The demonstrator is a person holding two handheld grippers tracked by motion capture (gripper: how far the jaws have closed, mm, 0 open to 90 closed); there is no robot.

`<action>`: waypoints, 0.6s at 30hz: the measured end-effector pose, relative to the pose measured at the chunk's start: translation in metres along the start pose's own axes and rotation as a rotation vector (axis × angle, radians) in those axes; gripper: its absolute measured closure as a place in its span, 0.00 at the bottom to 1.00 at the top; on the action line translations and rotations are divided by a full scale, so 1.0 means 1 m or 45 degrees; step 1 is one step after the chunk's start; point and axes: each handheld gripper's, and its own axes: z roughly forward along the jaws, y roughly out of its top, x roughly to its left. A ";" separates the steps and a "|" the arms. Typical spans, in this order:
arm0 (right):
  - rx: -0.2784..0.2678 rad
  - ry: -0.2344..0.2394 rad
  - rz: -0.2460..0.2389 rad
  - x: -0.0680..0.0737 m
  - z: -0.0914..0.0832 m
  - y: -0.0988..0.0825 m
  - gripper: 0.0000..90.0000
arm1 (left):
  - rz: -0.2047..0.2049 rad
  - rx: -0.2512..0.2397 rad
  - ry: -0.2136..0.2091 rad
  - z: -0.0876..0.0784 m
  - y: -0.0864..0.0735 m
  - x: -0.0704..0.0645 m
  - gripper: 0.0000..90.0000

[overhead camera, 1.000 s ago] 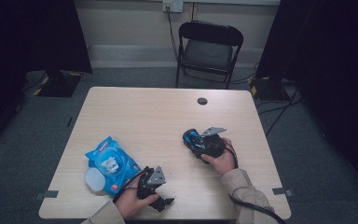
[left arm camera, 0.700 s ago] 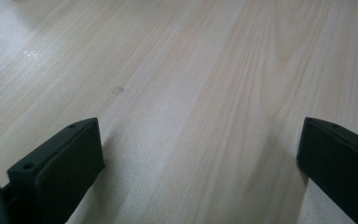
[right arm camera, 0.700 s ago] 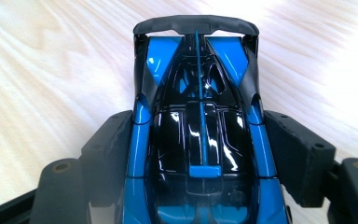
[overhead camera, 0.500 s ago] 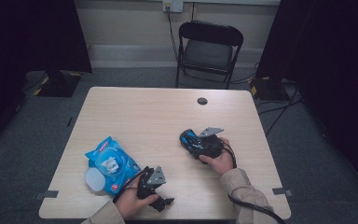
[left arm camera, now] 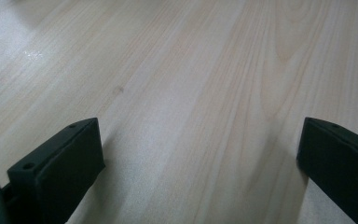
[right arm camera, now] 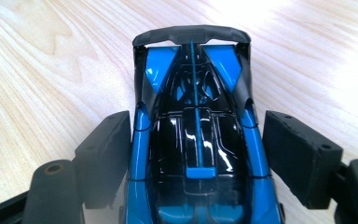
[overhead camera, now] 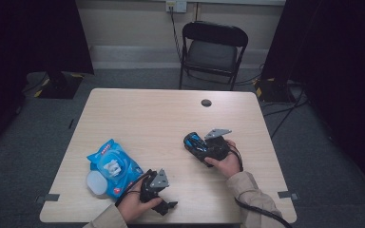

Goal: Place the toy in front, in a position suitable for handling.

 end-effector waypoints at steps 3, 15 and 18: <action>0.010 -0.008 0.013 0.000 -0.003 -0.002 0.23 | 0.000 0.000 0.000 0.000 0.000 0.000 0.00; -0.026 -0.039 0.058 0.002 -0.024 -0.010 0.18 | -0.001 0.000 0.000 0.000 0.000 0.000 0.00; -0.023 -0.054 0.081 0.002 -0.027 -0.019 0.17 | 0.000 0.000 0.000 0.000 0.000 0.000 0.00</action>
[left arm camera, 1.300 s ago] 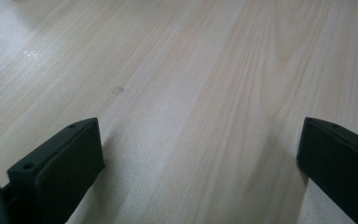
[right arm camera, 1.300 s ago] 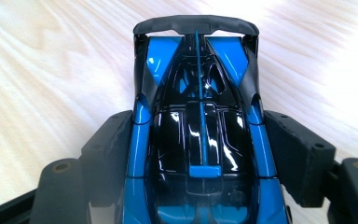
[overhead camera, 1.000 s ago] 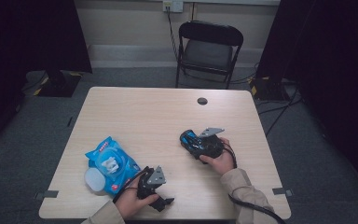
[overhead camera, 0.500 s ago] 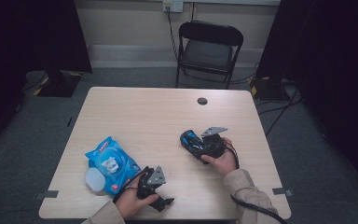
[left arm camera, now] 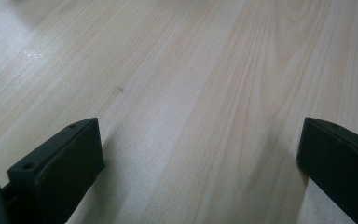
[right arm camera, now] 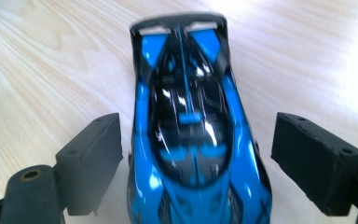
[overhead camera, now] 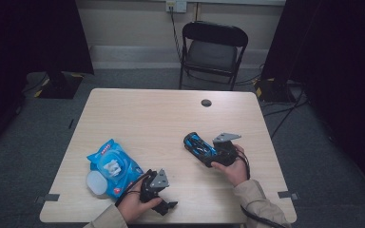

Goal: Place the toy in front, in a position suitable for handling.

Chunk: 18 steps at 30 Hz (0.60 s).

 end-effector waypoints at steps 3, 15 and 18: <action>-0.005 -0.009 0.027 -0.001 -0.001 -0.010 0.16 | 0.000 0.000 0.000 0.000 0.000 0.000 0.00; 0.033 0.011 -0.007 -0.003 -0.003 -0.025 0.17 | 0.000 0.000 0.000 0.000 0.000 0.000 0.00; 0.044 0.009 -0.052 -0.002 -0.002 -0.025 0.16 | 0.000 0.000 0.000 0.000 0.000 0.000 0.00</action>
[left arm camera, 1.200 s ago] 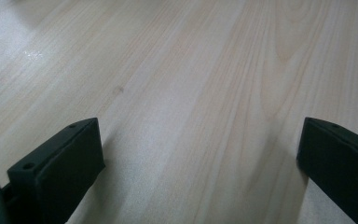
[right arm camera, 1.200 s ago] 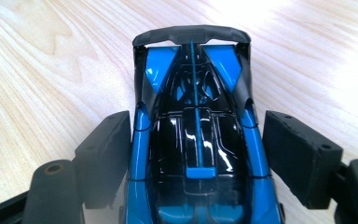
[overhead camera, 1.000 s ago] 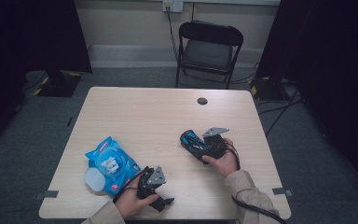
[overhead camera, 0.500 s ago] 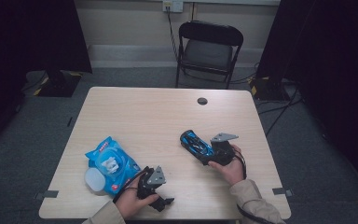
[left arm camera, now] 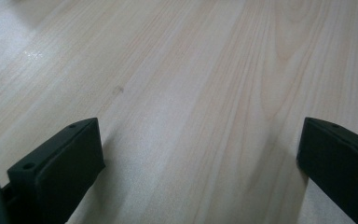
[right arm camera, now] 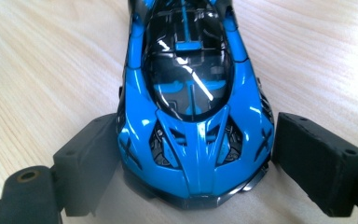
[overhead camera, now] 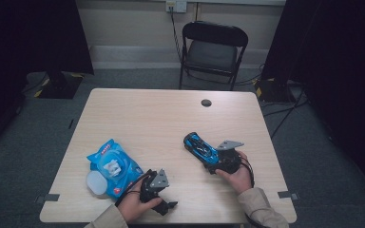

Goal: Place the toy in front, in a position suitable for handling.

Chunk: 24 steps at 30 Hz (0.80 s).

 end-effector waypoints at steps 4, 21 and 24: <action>0.004 0.008 -0.005 0.000 0.000 0.000 0.15 | 0.000 0.000 0.000 0.000 0.000 0.000 0.00; -0.022 0.015 -0.012 0.000 -0.002 -0.001 0.27 | -0.147 0.013 -0.011 -0.015 0.009 0.004 0.19; -0.021 0.015 -0.012 0.000 -0.002 -0.001 0.27 | -0.162 0.019 -0.005 -0.023 0.015 0.006 0.18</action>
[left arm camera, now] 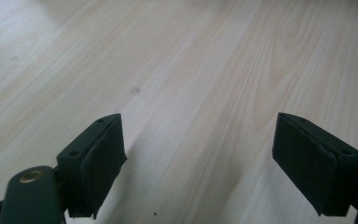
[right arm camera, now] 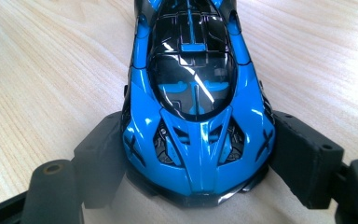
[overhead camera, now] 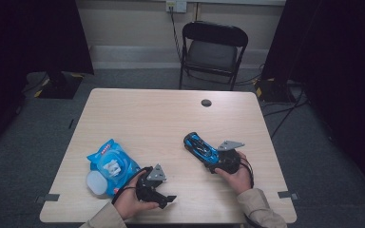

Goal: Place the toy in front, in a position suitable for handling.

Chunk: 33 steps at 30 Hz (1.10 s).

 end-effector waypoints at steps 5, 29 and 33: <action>-0.001 0.000 0.001 0.000 0.000 0.000 0.27 | 0.014 -0.001 0.050 -0.017 0.010 0.004 0.19; 0.000 0.004 -0.005 0.000 0.000 0.000 0.27 | -0.095 -0.144 0.208 -0.094 0.021 0.034 0.18; 0.000 0.004 -0.005 0.000 0.000 0.000 0.27 | -0.130 -0.169 0.233 -0.104 0.018 0.040 0.18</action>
